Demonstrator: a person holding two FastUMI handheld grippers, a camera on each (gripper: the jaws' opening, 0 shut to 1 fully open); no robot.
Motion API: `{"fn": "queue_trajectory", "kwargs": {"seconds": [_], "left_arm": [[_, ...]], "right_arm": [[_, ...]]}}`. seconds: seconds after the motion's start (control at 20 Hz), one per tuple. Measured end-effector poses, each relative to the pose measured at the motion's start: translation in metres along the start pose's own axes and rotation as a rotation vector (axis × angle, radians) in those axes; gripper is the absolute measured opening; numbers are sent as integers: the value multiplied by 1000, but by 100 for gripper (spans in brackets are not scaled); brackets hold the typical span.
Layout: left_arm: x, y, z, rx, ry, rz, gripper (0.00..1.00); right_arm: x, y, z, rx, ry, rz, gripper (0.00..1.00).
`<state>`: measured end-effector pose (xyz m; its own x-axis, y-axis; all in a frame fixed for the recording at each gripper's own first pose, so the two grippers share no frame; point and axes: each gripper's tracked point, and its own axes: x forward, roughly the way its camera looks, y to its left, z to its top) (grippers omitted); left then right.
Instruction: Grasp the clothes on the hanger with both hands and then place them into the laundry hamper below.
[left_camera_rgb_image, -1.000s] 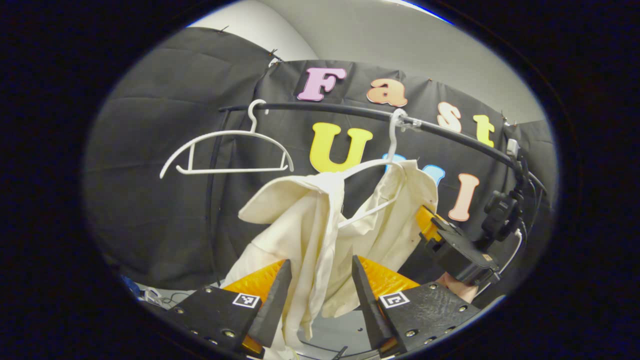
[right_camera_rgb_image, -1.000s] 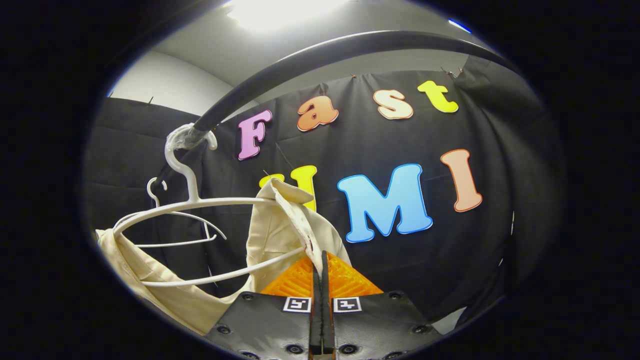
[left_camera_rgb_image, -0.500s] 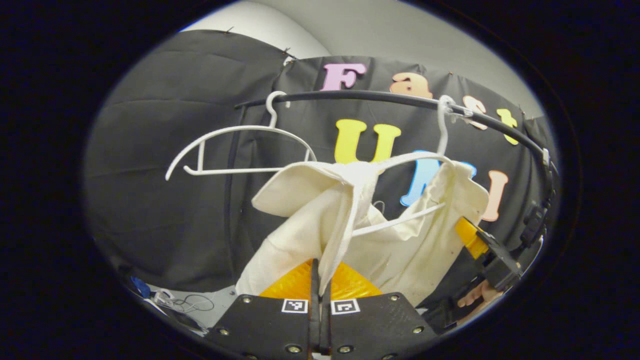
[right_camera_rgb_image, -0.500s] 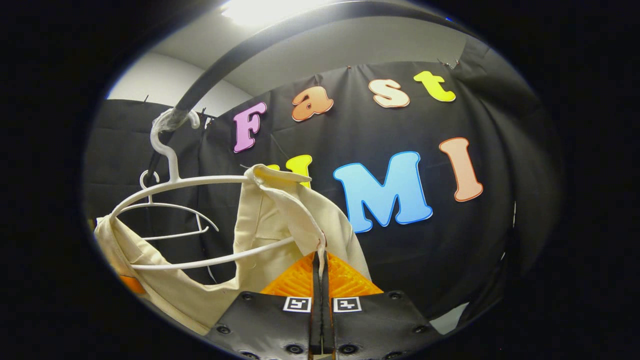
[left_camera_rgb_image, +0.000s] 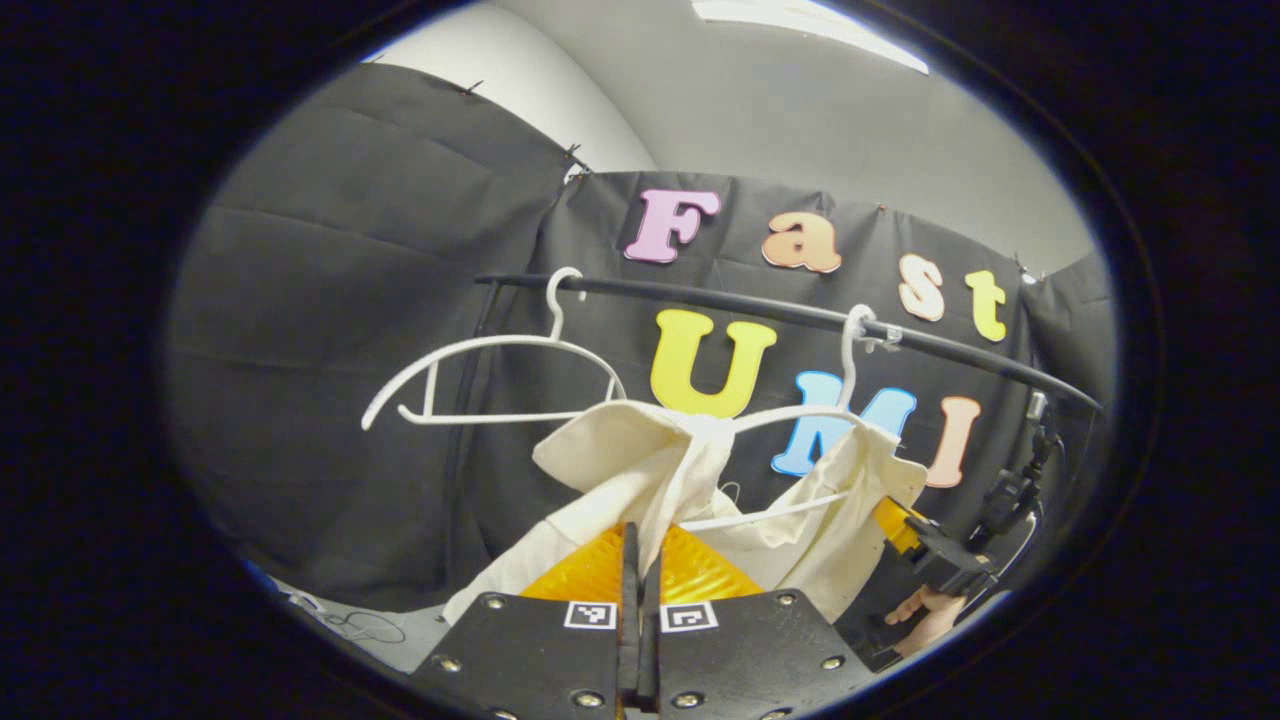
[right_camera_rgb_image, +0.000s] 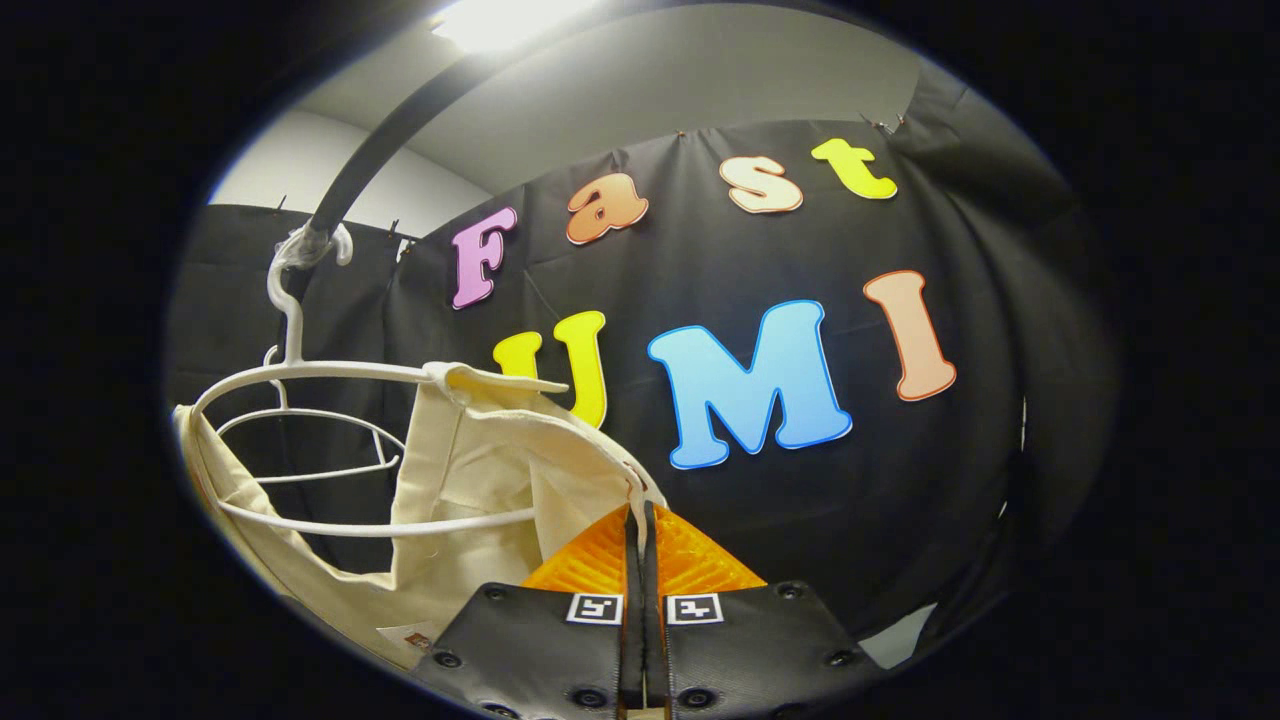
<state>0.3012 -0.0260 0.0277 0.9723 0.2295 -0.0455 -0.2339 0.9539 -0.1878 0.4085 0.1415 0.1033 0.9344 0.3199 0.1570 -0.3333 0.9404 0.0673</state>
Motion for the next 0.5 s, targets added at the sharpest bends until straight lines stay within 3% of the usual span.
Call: {"fn": "queue_trajectory", "kwargs": {"seconds": [0.35,0.5], "left_arm": [[-6,31,40,17,-69,47,1],[1,21,37,-79,-32,-28,0]], "right_arm": [[14,-21,20,-8,-52,-70,2],[17,-18,24,16,-49,-68,5]]}}
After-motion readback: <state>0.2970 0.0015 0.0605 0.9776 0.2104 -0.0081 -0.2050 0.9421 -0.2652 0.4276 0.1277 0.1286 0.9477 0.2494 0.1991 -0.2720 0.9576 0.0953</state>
